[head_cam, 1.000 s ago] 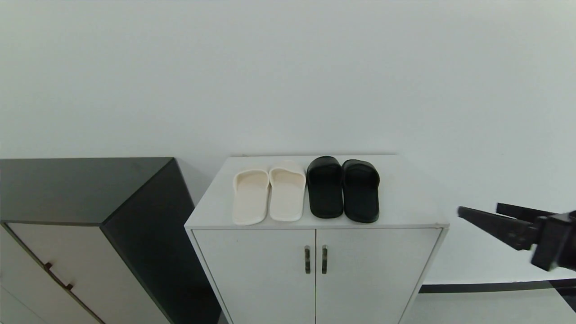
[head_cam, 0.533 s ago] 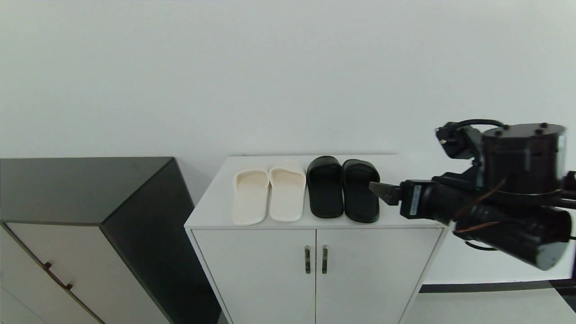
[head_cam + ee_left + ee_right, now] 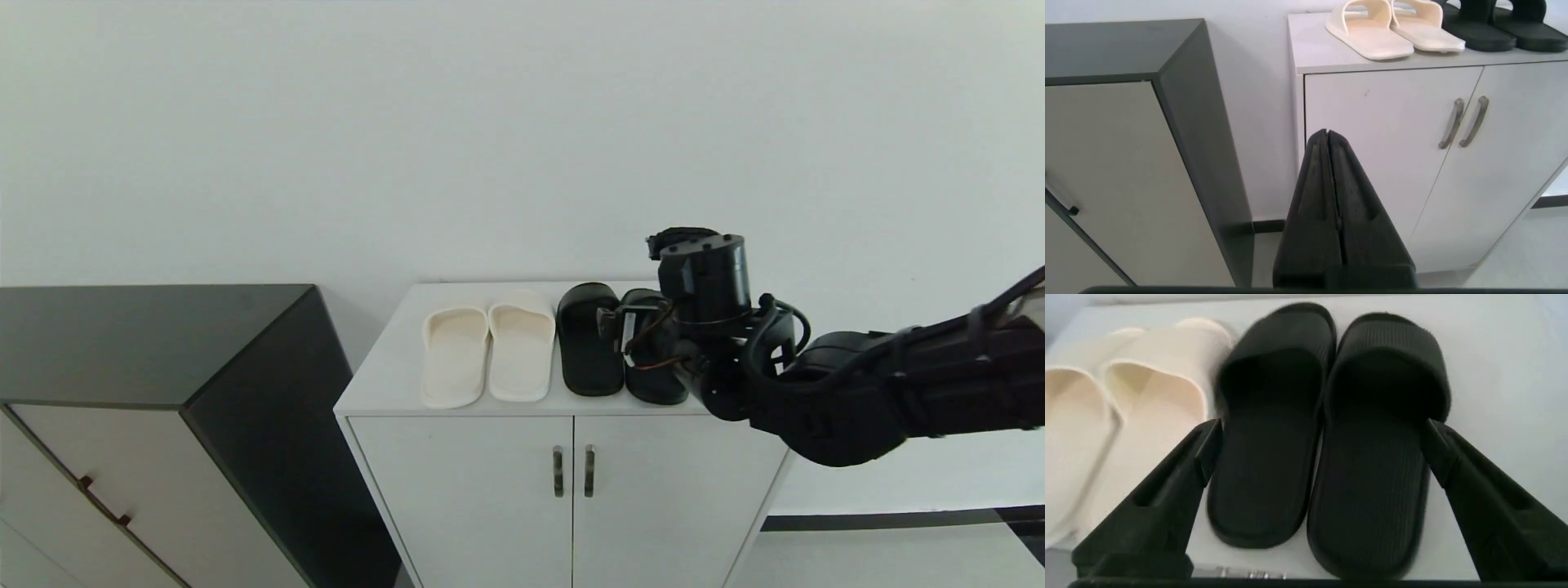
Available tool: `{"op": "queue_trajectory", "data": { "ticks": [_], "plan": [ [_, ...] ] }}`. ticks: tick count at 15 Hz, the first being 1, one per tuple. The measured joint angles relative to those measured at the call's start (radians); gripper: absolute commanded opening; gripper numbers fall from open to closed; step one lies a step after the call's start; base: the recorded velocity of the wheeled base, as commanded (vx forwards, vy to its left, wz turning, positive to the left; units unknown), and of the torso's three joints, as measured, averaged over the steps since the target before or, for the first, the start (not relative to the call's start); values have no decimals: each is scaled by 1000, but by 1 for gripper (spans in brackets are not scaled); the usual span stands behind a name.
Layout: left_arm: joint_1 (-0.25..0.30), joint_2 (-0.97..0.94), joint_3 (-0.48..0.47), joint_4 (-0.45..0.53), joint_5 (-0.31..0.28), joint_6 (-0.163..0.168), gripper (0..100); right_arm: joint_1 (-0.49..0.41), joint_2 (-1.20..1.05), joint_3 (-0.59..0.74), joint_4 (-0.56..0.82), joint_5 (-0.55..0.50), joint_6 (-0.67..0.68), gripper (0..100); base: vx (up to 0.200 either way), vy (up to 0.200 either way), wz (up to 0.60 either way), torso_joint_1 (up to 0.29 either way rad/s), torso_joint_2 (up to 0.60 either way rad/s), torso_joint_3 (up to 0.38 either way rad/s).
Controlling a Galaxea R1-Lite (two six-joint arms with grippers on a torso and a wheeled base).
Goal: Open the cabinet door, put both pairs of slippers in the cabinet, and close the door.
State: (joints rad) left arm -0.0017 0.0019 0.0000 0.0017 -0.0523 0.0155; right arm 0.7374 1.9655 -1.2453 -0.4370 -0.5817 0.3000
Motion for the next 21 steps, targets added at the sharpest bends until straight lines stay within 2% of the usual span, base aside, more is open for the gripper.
{"op": "queue_trajectory", "data": {
  "ticks": [3, 8, 14, 15, 21],
  "plan": [
    [0, 0, 0, 0, 0, 0, 0, -10, 103, -80, -1, -41, -3, 100, 0, 0, 0, 0, 0, 0],
    [0, 0, 0, 0, 0, 0, 0, -54, 232, -195, 1, -49, -4, 100, 0, 0, 0, 0, 0, 0],
    [0, 0, 0, 0, 0, 0, 0, -96, 346, -350, 2, -49, -84, 100, 0, 0, 0, 0, 0, 0],
    [0, 0, 0, 0, 0, 0, 0, -100, 363, -373, 3, -49, -90, 0, 0, 0, 0, 0, 0, 0],
    [0, 0, 0, 0, 0, 0, 0, -105, 406, -421, 3, -63, -99, 0, 0, 0, 0, 0, 0, 0]
  ]
}}
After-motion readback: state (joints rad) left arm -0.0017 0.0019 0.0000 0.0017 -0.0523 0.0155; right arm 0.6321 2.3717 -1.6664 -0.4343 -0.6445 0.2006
